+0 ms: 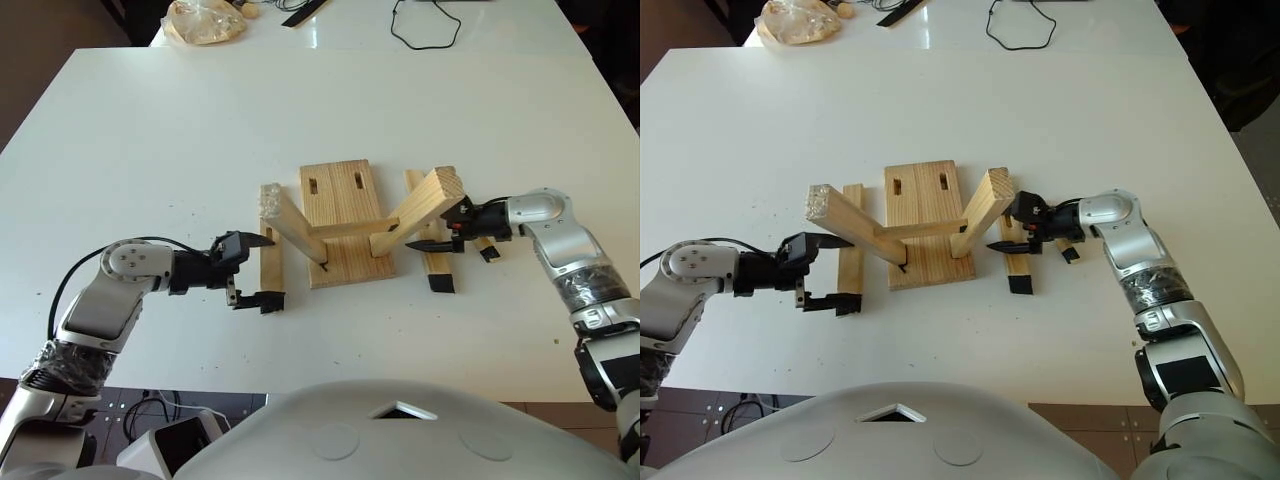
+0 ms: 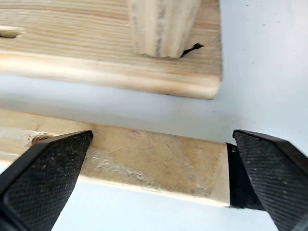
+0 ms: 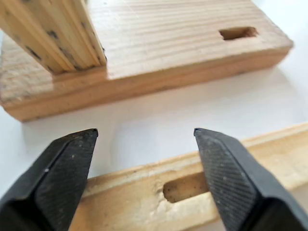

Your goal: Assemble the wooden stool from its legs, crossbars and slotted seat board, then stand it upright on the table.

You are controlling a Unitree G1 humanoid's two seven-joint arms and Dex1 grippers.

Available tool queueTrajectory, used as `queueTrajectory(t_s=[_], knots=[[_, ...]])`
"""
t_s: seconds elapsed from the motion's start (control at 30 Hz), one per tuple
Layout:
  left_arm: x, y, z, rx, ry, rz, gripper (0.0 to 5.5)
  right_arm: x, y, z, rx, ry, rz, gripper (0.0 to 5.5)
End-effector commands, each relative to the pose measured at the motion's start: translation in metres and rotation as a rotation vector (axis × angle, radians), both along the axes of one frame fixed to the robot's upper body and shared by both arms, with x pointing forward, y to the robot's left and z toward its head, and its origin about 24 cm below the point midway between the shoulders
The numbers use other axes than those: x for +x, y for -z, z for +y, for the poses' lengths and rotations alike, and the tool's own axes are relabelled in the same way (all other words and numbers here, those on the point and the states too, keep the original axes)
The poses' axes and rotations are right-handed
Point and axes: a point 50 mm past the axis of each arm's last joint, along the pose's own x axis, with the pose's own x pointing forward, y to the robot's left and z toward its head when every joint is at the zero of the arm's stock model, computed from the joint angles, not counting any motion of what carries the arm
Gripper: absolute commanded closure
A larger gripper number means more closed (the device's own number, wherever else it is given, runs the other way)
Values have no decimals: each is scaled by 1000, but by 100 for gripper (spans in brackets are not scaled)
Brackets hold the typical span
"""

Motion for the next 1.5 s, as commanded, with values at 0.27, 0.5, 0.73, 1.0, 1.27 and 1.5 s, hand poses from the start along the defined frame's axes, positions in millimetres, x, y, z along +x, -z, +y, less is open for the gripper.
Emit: queueTrajectory(t_s=[0.27, 0.5, 0.73, 1.0, 1.27, 1.5], knots=[[-11, 28, 42, 143, -131, 109, 10, -23, 12, -50, -147, 100, 93, 183], [4, 3, 33, -3, -145, 79, 10, -27, -9, -49, -101, 117, 35, 183], [29, -48, 24, -218, -178, 45, 10, -54, -37, -20, -72, -51, 36, 183], [52, -29, -21, -146, -98, -25, 10, -88, -32, 5, -62, -237, 140, 183], [26, -6, -74, -142, 114, -13, 10, -98, -19, 25, -45, -278, 167, 183], [7, -26, -120, -222, 275, -50, 10, -84, -10, 19, -56, -169, 165, 183]])
